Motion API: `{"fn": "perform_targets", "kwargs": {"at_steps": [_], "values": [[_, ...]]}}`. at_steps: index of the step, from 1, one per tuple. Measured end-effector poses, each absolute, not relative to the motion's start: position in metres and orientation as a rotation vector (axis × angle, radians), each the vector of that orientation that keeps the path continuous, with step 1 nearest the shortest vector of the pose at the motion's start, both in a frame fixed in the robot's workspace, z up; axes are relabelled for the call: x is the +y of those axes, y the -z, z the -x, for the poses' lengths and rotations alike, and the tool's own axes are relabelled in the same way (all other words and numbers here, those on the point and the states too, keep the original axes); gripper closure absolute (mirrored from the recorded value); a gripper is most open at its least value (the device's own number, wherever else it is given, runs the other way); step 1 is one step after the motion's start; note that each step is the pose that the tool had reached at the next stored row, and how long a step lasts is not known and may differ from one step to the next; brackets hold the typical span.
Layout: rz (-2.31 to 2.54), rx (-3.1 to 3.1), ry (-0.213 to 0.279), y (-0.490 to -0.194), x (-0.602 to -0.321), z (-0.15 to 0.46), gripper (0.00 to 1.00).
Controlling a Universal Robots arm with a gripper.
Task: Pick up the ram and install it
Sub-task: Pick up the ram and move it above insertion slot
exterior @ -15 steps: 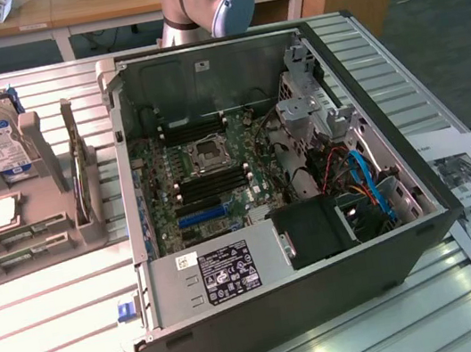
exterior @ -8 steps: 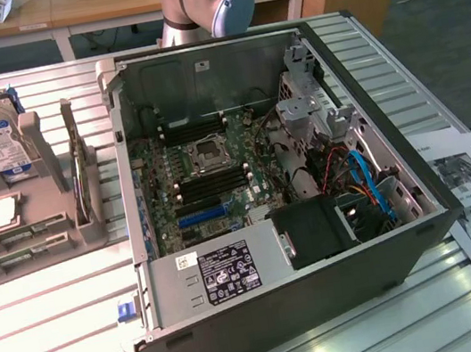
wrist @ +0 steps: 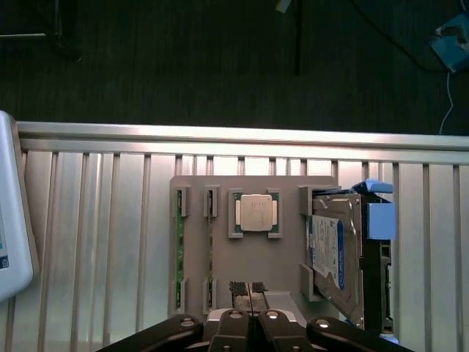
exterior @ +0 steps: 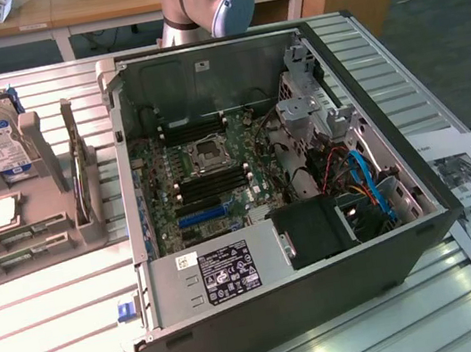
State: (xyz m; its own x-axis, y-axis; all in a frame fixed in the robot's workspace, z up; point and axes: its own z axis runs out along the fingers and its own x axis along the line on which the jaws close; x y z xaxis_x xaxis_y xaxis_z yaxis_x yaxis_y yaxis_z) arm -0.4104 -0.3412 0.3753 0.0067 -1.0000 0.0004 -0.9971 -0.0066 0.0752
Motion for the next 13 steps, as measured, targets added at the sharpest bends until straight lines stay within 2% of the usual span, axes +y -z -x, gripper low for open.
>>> {"fn": "perform_targets", "kwargs": {"at_steps": [5, 9, 13], "values": [[-2.191, -2.176, 0.080, -0.3753, -0.3413, 0.4104, 0.90], [-2.205, -2.190, 0.050, -0.3753, -0.3412, 0.4119, 0.90], [-2.208, -2.193, 0.043, -0.3753, -0.3413, 0.4120, 0.90]]}}
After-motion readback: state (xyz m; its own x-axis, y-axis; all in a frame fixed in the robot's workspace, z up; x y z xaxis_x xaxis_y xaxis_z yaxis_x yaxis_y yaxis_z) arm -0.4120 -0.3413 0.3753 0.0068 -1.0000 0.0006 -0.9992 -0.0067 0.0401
